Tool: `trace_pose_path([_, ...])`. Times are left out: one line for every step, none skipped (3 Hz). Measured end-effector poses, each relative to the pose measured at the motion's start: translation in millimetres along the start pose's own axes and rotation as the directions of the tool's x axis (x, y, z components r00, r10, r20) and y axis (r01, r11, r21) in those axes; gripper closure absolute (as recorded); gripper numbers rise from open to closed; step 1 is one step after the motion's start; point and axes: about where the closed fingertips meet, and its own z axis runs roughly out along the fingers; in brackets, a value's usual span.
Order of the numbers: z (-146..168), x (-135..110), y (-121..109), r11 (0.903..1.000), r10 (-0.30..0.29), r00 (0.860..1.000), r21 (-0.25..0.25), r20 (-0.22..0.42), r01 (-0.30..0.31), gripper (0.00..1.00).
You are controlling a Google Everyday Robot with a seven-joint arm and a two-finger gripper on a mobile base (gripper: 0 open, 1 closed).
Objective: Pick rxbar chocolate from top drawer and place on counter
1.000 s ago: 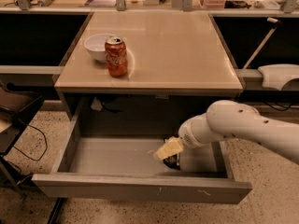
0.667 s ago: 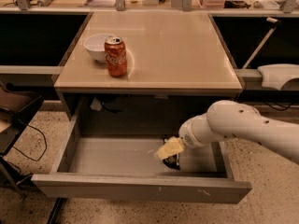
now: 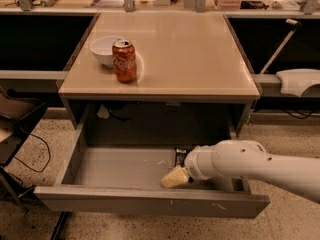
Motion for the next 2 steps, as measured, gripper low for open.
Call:
trace_pose_path([0.8,-1.1,-0.5,1.0,0.001,1.0,0.007,0.011,-0.001,0.0])
trace_pose_path([0.9,-1.1,-0.5,1.0,0.001,1.0,0.007,0.011,-0.001,0.19])
